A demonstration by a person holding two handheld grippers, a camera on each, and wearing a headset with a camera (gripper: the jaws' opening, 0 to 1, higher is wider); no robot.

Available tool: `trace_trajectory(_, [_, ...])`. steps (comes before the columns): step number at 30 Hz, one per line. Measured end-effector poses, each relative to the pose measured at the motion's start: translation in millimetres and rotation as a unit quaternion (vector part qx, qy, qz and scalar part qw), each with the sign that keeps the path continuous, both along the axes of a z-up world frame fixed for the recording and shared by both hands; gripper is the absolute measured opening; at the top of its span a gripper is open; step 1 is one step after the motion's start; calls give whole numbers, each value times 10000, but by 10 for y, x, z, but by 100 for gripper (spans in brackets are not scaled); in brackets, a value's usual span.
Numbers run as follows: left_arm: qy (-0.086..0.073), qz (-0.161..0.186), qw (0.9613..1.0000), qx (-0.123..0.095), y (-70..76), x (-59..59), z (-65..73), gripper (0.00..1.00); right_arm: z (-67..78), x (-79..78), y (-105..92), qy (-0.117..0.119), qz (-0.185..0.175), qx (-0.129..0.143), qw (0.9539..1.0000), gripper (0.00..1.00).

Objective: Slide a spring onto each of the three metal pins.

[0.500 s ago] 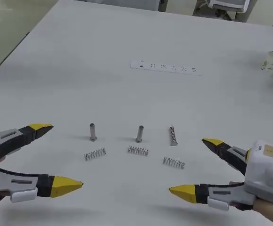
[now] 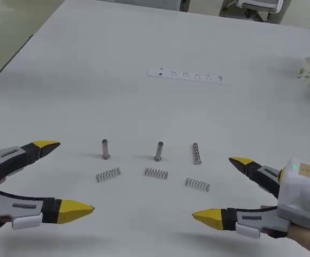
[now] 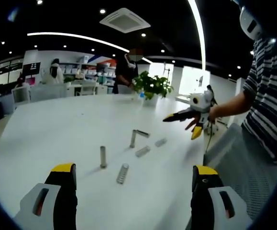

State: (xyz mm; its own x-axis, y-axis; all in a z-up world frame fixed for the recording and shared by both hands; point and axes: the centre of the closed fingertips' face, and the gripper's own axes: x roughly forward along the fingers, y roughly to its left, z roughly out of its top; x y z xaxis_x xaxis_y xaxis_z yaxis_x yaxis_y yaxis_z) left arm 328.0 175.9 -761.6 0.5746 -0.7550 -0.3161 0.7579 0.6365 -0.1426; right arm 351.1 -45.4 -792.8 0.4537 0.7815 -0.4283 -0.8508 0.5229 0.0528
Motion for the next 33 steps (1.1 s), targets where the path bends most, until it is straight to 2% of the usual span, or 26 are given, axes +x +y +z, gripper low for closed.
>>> trace_trajectory(5, [-19, -24, 10000, 8, 8, 17, 7, 98, 11, 14, 1, 4, 3, 0, 10000, 97])
trace_trajectory(12, [-143, -105, 9998, 72, 58, 90, 92, 98, 44, 64, 12, -7, -20, 32, 10000, 97])
trace_trajectory(19, [-134, -268, 9993, 240, 96, 144, 92, 98, 40, 86, 58, 24, 7, 65, 10000, 96])
trace_trajectory(23, [-145, -293, 9992, 227, 88, 164, 103, 98, 44, 96, 69, 63, 0, 94, 9999, 96])
trace_trajectory(33, [-76, -390, 9989, 233, 47, 160, 1, 98, 85, 244, 77, 184, -62, 139, 9997, 92])
